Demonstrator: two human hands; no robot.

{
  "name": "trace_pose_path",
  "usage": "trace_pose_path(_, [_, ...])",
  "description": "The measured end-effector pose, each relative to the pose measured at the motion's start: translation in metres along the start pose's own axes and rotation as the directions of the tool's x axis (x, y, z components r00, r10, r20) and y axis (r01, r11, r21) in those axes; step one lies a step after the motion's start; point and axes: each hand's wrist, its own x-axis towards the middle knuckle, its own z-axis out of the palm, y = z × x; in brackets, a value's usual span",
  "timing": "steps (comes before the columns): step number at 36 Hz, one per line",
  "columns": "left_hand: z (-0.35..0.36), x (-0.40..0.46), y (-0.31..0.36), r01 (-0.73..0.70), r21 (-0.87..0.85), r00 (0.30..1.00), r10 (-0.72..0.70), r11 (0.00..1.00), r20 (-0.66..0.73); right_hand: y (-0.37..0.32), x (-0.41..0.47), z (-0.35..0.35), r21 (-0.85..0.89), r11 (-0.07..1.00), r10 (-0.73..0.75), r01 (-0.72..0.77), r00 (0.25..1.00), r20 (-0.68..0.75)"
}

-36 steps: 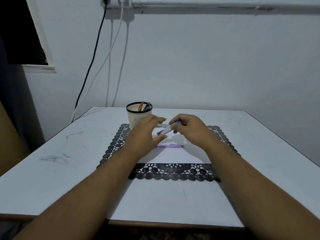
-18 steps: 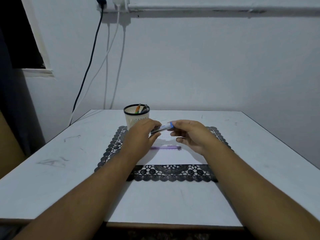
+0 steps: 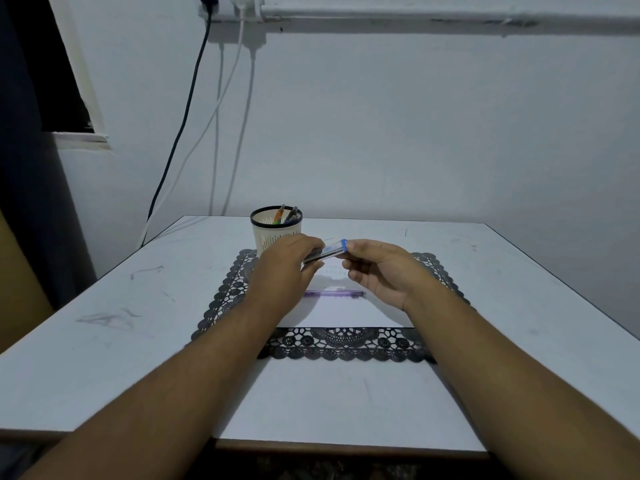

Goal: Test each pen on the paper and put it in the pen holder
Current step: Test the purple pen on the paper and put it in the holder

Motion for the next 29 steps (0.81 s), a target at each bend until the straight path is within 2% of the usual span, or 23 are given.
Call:
trace_pose_path(6, [-0.001,-0.001,0.000,-0.031,-0.008,1.000,0.031,0.999,0.002,0.003,0.001,0.007,0.099,0.993,0.069,-0.064,0.997,-0.047])
trace_pose_path(11, [0.001,-0.001,0.000,-0.020,0.011,1.000,0.020,1.000,-0.007,0.002,0.000,0.007,0.100,0.993,0.064,-0.057,0.996,-0.065])
trace_pose_path(16, [0.002,-0.001,-0.002,0.045,0.041,0.999,-0.044,0.998,-0.016,0.002,0.000,0.002,-0.035,0.999,-0.006,0.004,0.999,-0.054])
trace_pose_path(21, [0.001,-0.001,-0.004,0.044,0.040,0.999,-0.044,0.998,0.011,0.005,0.000,0.003,-0.140,0.990,-0.050,0.034,0.992,-0.118])
trace_pose_path(26, [-0.001,0.001,-0.001,0.030,-0.026,1.000,-0.030,0.999,0.000,0.008,0.002,0.003,-0.063,0.998,-0.022,0.010,0.984,-0.178])
trace_pose_path(29, [-0.004,0.000,0.002,0.078,-0.128,0.997,-0.077,0.989,0.015,0.012,0.004,0.003,0.022,0.999,0.050,-0.047,0.982,-0.182])
